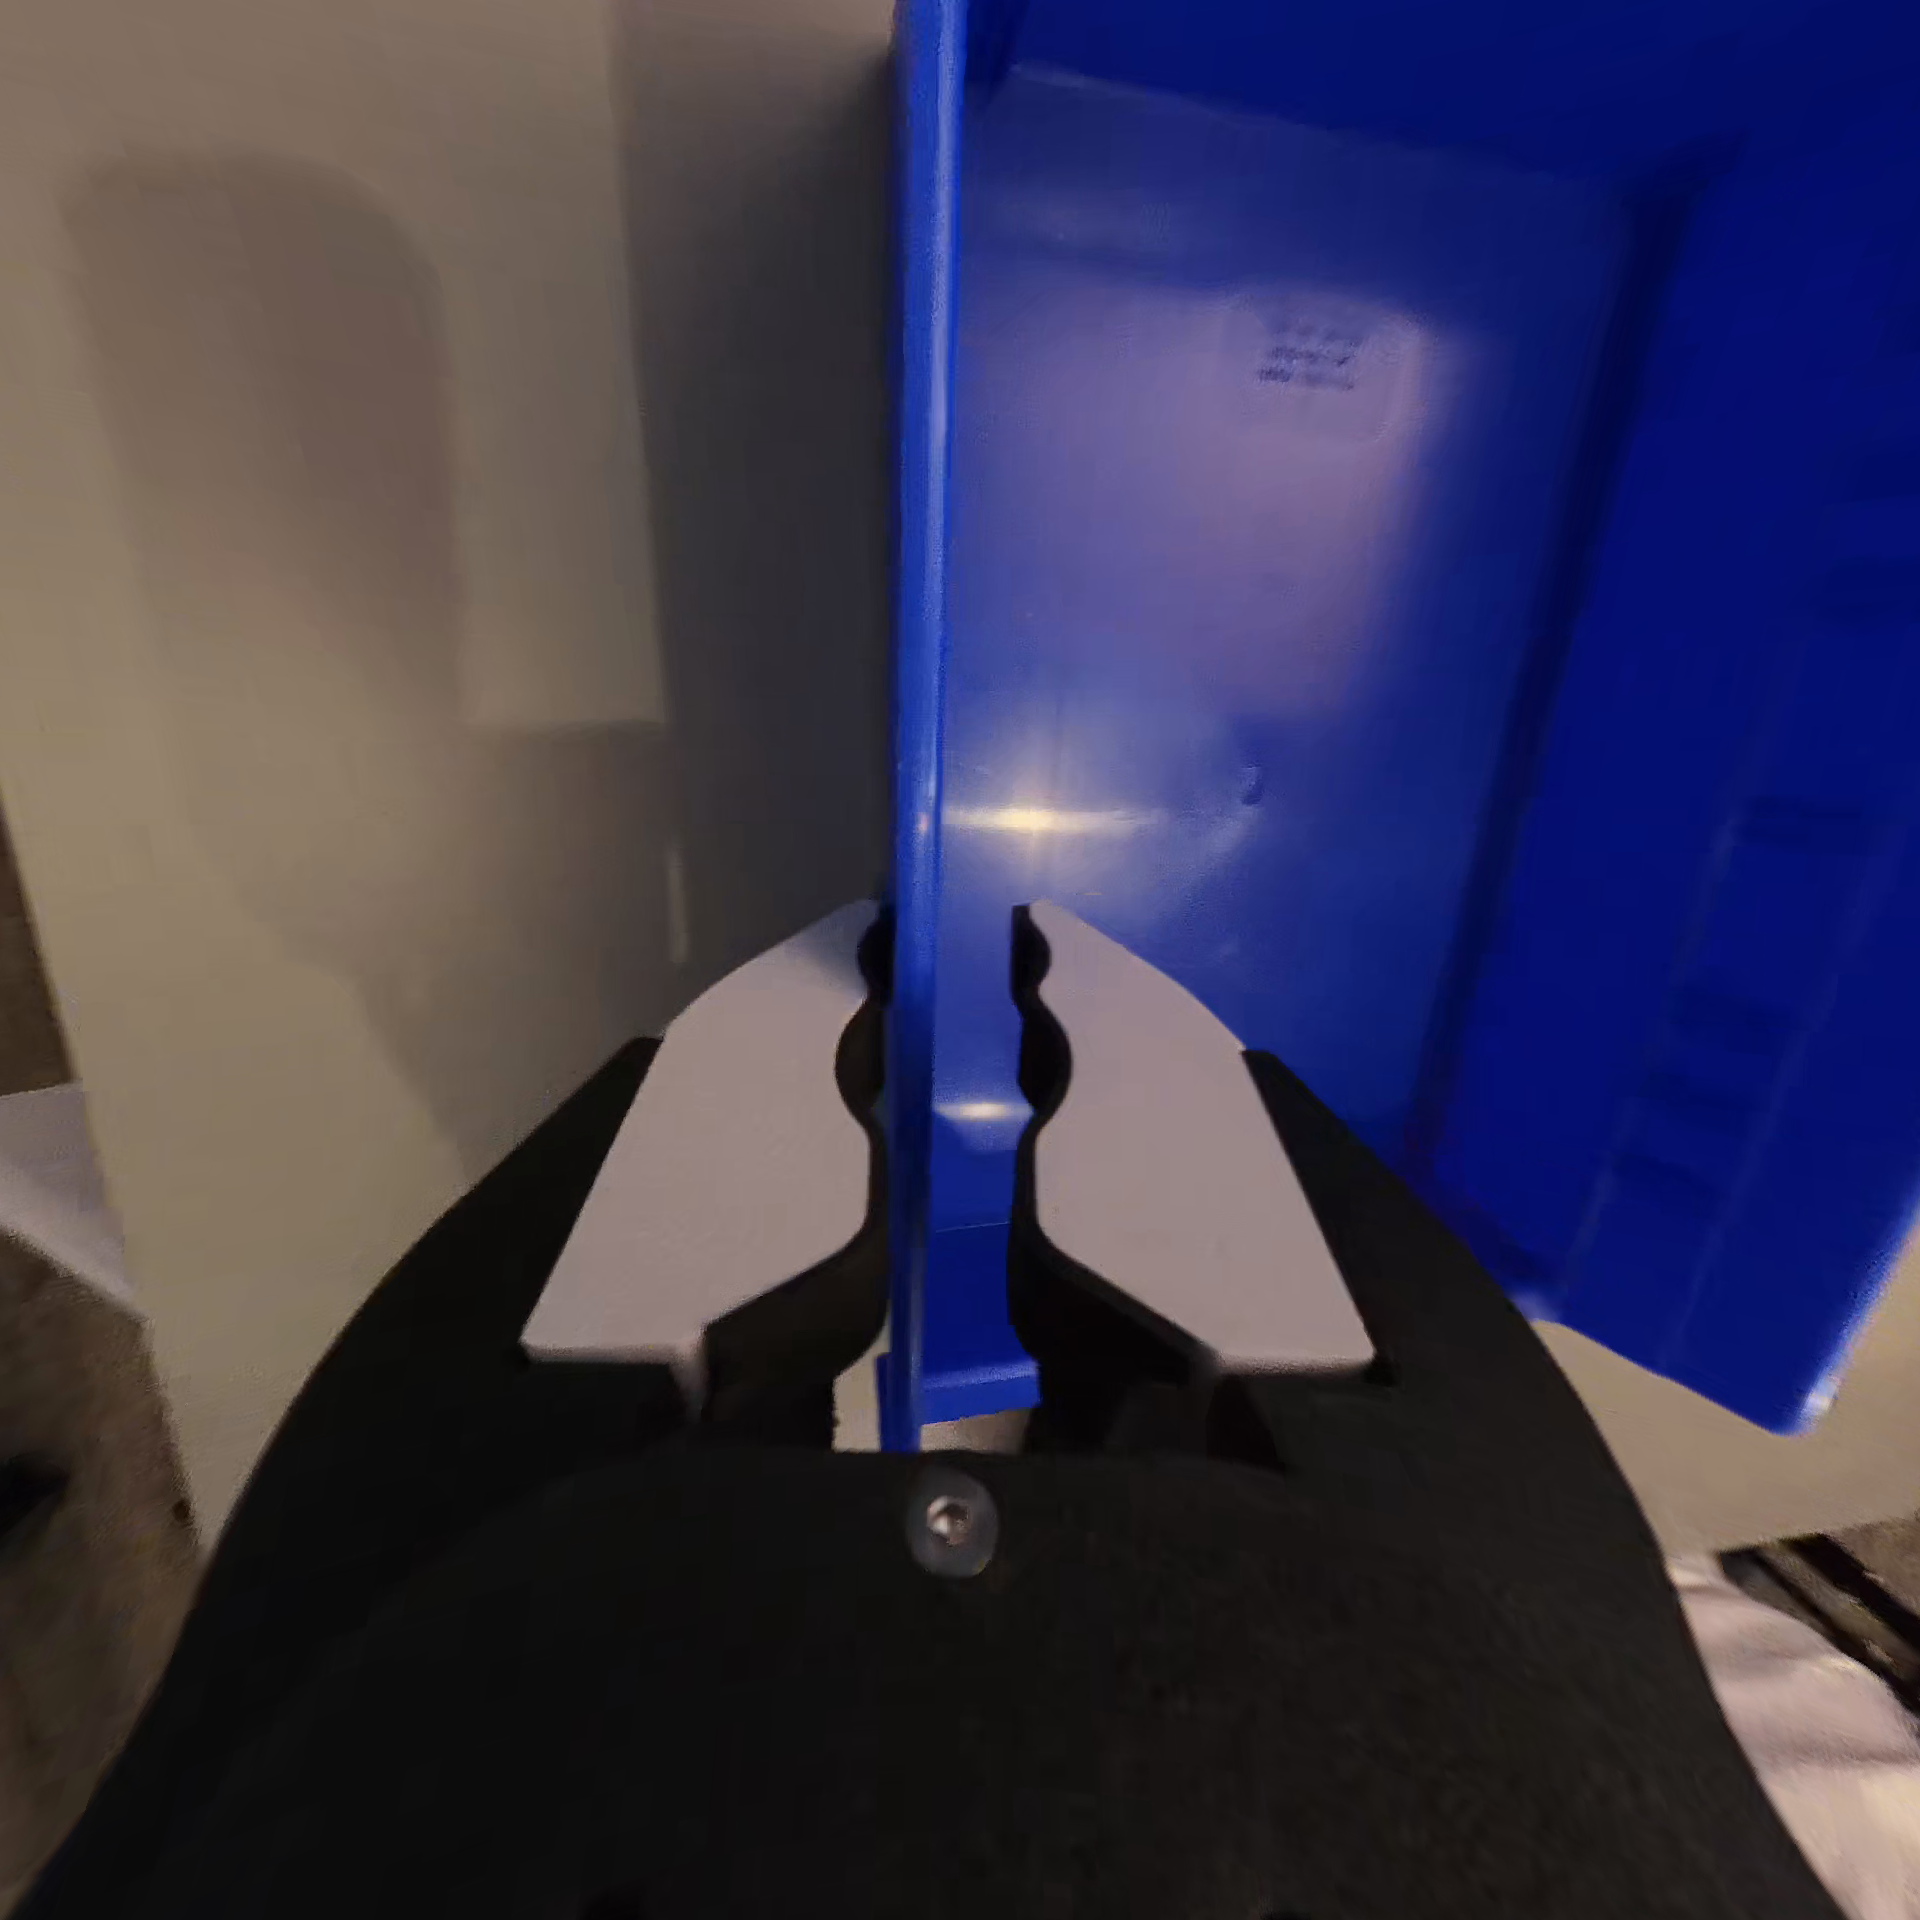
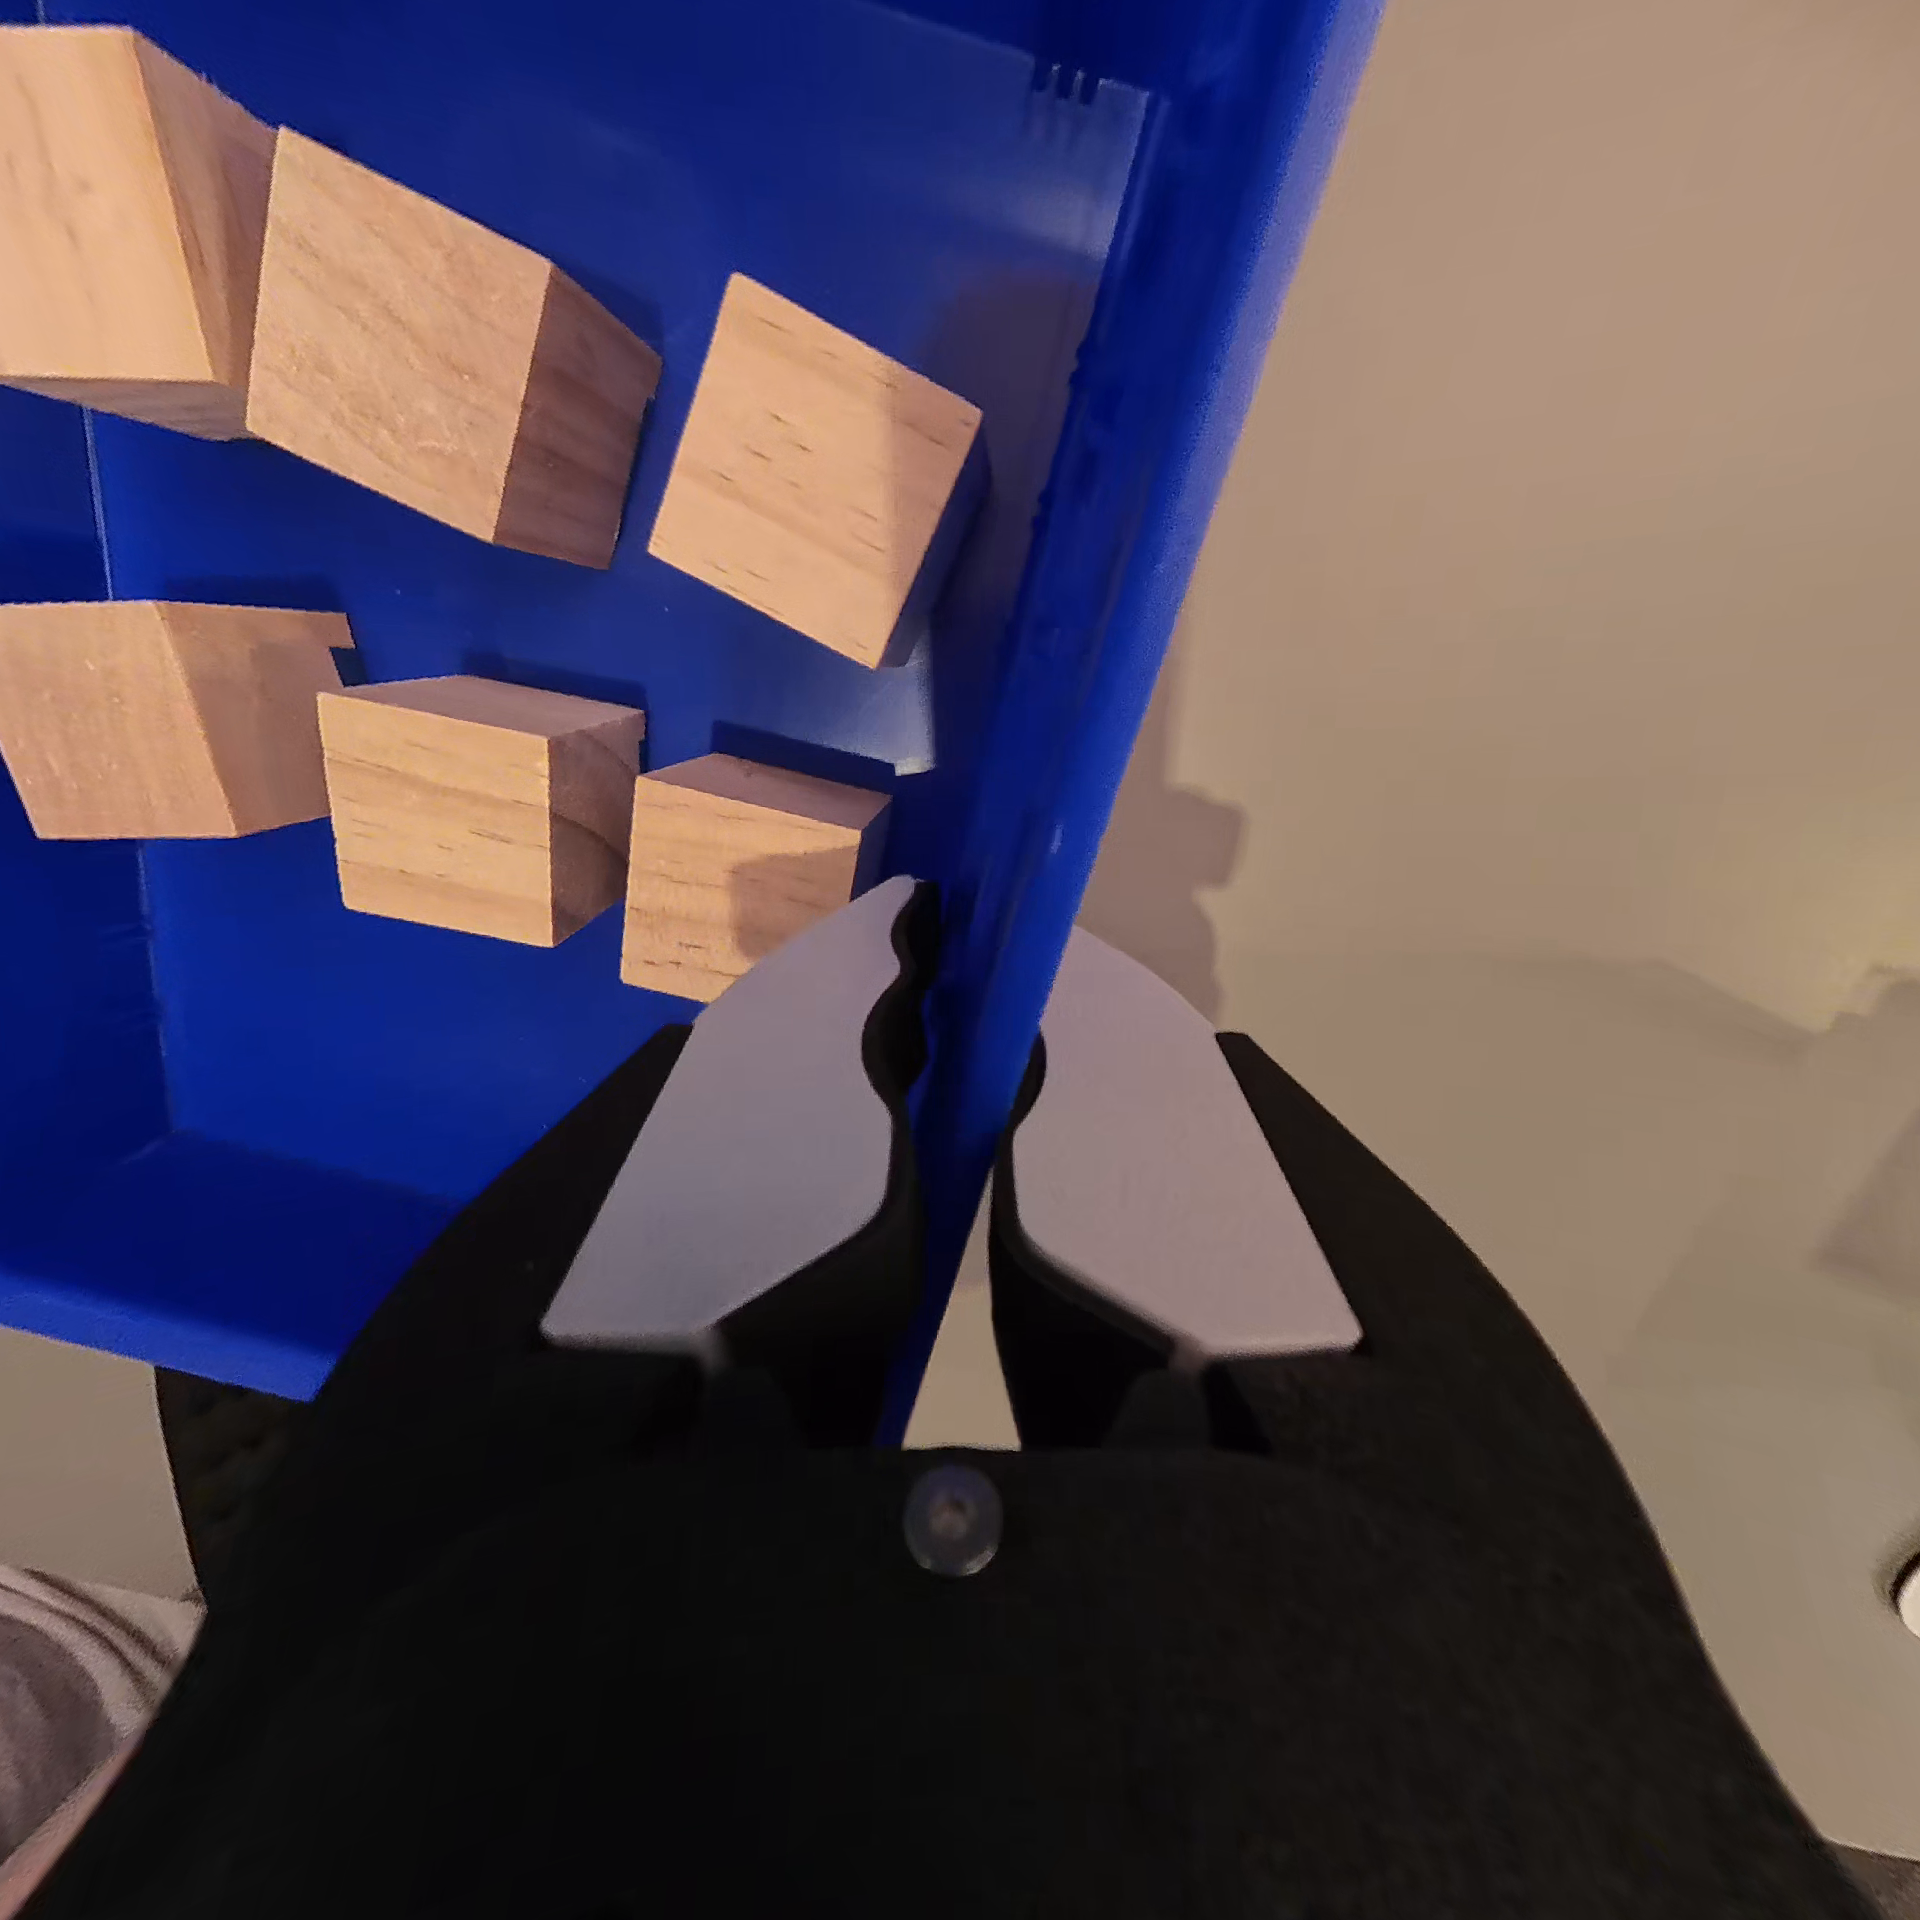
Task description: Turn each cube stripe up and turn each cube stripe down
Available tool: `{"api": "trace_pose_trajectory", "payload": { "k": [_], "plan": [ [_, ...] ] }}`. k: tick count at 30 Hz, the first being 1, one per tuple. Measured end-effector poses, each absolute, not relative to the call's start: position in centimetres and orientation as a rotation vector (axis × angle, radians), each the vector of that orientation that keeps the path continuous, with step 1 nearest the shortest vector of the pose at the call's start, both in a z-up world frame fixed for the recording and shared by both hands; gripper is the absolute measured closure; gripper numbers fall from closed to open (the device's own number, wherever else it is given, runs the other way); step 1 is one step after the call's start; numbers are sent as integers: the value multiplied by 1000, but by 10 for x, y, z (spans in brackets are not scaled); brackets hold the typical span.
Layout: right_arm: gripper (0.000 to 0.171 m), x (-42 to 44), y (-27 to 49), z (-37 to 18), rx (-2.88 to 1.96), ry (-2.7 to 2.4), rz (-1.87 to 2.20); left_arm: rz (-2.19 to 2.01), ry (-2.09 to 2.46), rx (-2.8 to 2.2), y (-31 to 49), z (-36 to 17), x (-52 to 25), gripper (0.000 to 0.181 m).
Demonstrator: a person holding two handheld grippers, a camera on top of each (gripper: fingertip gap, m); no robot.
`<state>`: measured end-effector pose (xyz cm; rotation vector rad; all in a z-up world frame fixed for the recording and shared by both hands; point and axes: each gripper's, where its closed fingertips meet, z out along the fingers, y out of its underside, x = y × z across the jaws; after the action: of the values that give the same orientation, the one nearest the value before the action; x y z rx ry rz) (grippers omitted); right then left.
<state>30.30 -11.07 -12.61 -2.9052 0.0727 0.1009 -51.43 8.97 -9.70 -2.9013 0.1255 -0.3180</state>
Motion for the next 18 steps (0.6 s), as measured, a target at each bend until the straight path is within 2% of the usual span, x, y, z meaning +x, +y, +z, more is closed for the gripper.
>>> {"api": "trace_pose_trajectory", "payload": {
  "k": [2, 3, 7, 18],
  "plan": [
    [161, 298, -113, -126, -2926, 35, 109, -216, 208, -2916, 90, -100, -515, 176],
    [161, 294, -113, -126, -2932, 15, 118, -210, 255, -2921, 89, -100, -509, 177],
    [160, 279, -107, -126, -2948, -35, 144, -286, 451, -2904, 91, -100, -467, 175],
    [162, 234, -93, -124, -3028, -65, 166, -179, 822, -2891, 78, -104, -372, 175]
  ]
}}
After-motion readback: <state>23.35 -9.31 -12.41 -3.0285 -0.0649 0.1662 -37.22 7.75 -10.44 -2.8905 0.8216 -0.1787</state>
